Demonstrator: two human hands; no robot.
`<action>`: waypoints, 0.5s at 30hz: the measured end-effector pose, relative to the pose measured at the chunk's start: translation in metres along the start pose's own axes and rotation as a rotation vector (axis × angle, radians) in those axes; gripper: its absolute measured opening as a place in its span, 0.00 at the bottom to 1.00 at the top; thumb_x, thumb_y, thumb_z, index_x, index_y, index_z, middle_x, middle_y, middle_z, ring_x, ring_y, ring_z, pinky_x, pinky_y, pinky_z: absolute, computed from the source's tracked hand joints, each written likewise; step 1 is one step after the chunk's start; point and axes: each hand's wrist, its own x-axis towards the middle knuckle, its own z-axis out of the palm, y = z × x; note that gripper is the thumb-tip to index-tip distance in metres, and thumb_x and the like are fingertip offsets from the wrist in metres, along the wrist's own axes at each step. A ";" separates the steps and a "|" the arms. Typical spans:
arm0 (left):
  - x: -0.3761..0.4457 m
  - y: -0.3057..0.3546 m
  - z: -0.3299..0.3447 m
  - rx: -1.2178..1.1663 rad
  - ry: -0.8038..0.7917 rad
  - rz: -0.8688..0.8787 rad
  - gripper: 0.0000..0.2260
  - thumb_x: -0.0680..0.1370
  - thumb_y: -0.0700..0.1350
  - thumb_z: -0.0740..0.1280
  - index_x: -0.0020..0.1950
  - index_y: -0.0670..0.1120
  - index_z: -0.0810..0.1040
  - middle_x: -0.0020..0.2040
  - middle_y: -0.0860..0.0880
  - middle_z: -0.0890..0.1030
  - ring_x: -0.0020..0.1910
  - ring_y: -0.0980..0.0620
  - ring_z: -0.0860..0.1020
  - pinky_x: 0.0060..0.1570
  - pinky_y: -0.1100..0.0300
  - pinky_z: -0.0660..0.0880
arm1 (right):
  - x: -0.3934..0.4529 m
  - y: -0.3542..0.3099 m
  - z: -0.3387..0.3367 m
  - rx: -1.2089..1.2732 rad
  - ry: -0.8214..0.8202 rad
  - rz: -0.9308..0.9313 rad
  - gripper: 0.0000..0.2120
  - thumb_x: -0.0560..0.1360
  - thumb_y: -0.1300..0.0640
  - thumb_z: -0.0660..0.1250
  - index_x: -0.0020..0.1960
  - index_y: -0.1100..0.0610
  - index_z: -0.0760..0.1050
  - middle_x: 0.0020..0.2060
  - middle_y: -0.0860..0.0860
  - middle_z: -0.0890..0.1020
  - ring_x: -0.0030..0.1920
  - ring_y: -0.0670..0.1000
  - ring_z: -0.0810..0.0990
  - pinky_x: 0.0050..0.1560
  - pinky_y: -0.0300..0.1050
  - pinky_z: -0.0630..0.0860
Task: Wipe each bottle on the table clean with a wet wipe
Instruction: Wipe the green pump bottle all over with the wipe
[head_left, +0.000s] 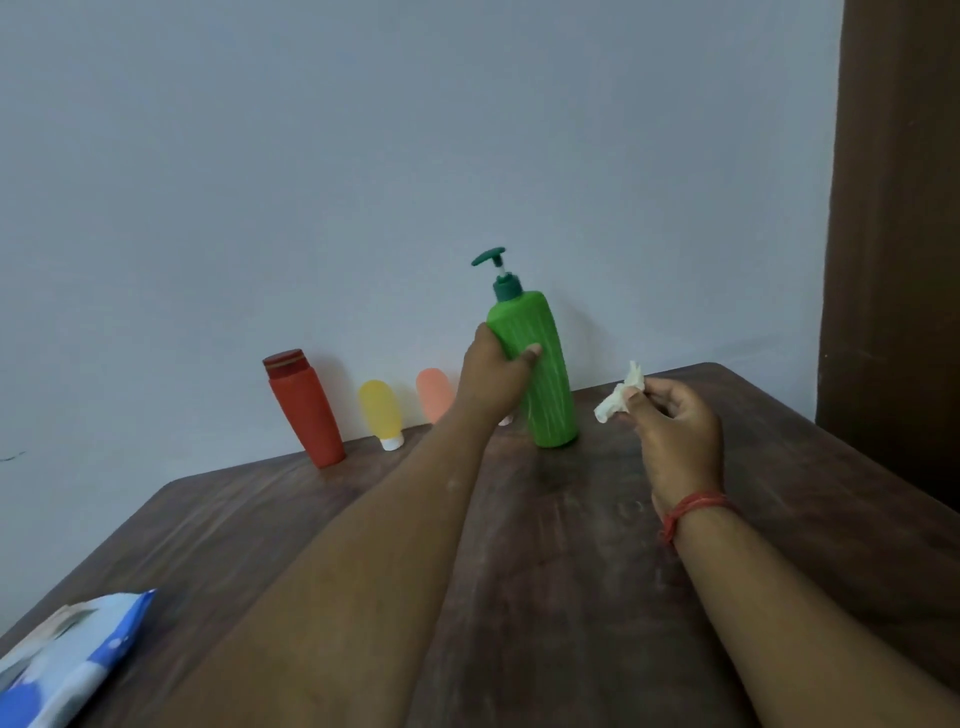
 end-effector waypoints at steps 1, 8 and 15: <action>-0.009 -0.003 -0.011 -0.052 0.008 -0.024 0.18 0.80 0.45 0.71 0.66 0.43 0.70 0.59 0.48 0.79 0.55 0.49 0.79 0.50 0.57 0.76 | -0.003 -0.002 0.000 -0.033 -0.026 -0.014 0.06 0.76 0.61 0.70 0.44 0.50 0.81 0.40 0.47 0.86 0.44 0.47 0.86 0.50 0.45 0.82; -0.092 -0.037 -0.102 -0.430 0.041 -0.258 0.18 0.77 0.45 0.74 0.65 0.40 0.76 0.58 0.43 0.84 0.55 0.44 0.84 0.58 0.45 0.81 | -0.048 -0.019 0.014 -0.320 -0.324 -0.141 0.08 0.75 0.61 0.71 0.43 0.48 0.81 0.40 0.46 0.86 0.45 0.47 0.84 0.53 0.56 0.81; -0.193 -0.053 -0.164 -0.714 0.134 -0.345 0.16 0.73 0.50 0.74 0.59 0.46 0.82 0.46 0.43 0.87 0.41 0.45 0.86 0.37 0.52 0.81 | -0.119 -0.044 0.030 -0.687 -0.667 -0.623 0.07 0.75 0.64 0.71 0.51 0.56 0.82 0.45 0.49 0.83 0.46 0.50 0.82 0.48 0.42 0.76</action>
